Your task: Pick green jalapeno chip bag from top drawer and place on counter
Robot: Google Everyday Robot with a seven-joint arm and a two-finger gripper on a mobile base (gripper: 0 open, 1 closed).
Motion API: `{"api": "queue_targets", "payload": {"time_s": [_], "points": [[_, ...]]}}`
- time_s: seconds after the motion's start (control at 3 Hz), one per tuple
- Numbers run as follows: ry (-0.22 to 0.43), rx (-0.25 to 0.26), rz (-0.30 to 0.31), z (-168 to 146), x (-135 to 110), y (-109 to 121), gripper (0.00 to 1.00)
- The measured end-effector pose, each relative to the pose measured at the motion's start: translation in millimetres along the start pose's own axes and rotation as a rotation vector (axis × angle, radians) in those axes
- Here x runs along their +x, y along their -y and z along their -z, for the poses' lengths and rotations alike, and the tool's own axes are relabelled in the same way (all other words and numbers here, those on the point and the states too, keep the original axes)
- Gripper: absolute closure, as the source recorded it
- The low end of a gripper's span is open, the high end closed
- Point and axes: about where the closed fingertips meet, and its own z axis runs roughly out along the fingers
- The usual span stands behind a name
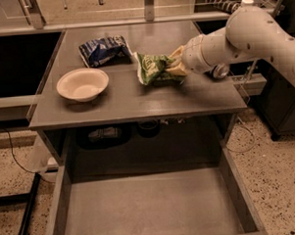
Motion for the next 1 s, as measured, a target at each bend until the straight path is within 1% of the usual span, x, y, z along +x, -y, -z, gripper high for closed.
{"api": "queue_targets", "payload": {"time_s": [0.67, 1.0], "points": [[0.000, 0.000, 0.000, -0.1, 0.0, -0.1, 0.12], [0.000, 0.000, 0.000, -0.1, 0.0, -0.1, 0.00]]}}
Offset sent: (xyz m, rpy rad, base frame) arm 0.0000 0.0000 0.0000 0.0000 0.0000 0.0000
